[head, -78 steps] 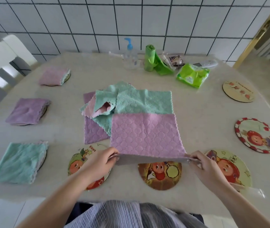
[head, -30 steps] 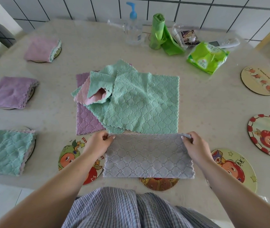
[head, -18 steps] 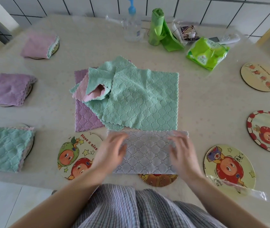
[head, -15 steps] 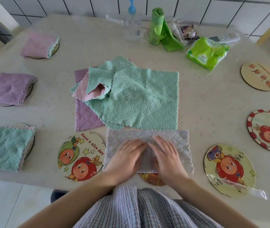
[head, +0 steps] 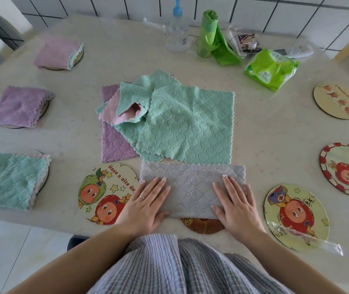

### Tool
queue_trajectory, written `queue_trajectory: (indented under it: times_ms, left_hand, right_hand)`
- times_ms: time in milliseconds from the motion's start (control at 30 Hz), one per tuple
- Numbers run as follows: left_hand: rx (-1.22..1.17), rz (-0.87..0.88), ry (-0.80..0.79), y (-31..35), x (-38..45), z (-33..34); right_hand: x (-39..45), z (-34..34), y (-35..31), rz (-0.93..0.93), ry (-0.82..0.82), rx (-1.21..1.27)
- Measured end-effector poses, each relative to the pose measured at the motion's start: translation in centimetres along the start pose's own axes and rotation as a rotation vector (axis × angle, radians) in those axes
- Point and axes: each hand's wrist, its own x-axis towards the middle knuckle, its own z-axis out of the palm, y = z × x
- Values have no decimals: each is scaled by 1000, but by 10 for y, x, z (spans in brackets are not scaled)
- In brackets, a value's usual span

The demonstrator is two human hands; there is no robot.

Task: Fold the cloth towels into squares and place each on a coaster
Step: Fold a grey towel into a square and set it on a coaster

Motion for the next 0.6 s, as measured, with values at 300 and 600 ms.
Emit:
queue_trajectory:
  times_ms: [300,600]
  left_hand:
    - [-46,-92,71,-12,-25,-1]
    - [-334,132,18,56,23,-42]
  right_hand:
    - [-6,-13,22,80,41,108]
    - [71,-56,-38,-50,45,366]
